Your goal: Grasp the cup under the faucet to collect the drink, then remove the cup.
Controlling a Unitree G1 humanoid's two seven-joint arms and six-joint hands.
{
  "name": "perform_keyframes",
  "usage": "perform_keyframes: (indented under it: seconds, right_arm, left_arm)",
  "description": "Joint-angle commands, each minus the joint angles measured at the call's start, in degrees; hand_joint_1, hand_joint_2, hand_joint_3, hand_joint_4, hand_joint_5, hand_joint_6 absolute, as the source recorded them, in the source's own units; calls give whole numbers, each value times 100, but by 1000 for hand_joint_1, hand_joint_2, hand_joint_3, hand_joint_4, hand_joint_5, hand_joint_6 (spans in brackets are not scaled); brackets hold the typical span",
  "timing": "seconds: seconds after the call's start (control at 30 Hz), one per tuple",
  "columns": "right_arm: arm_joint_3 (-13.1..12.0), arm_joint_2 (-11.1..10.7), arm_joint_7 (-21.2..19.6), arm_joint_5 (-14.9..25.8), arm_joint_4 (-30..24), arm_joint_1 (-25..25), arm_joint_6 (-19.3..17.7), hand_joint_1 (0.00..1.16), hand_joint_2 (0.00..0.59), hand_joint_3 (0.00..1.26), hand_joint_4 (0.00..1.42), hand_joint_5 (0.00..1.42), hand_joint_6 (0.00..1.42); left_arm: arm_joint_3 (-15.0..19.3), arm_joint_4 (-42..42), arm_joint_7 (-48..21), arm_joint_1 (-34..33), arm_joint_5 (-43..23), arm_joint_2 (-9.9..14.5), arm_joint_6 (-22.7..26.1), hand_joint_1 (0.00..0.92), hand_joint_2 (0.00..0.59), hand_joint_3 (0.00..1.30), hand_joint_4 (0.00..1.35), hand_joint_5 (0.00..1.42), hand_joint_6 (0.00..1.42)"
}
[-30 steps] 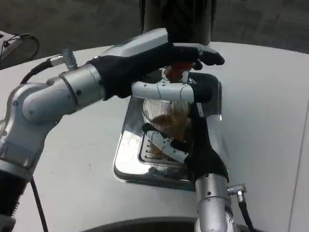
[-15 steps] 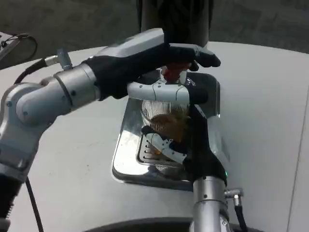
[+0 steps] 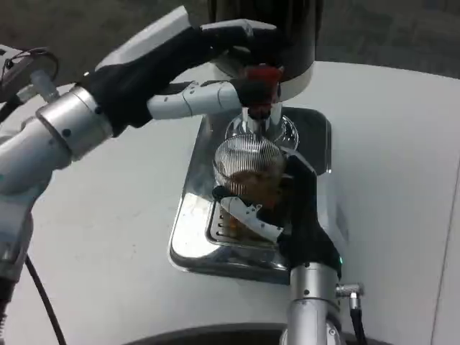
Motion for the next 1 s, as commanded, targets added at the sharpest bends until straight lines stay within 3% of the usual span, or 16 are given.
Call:
perform_keyframes:
  seconds: [0.03,0.33,0.57,1.0]
  right_arm:
    - [-47,549,-46,114,-34,158,183,800,250,483,593,619,414]
    - [-87,434,-16,129,-193,210,273,803,246,522,618,657,434]
    - [-118,350,-6,90,-550,452,270,808,240,547,644,691,447]
    - [-104,294,161,-15,-1238,995,286,810,236,575,670,725,466]
  left_arm:
    - [287,22,353,19,-214,-119,-148,0,0,269,238,336,238]
    - [534,107,530,-43,-448,-193,-241,0,3,287,265,366,281]
    - [604,-130,585,161,-584,-222,-202,0,3,345,361,452,380]
    - [1169,-1341,990,1866,-781,-218,322,0,9,373,395,476,398]
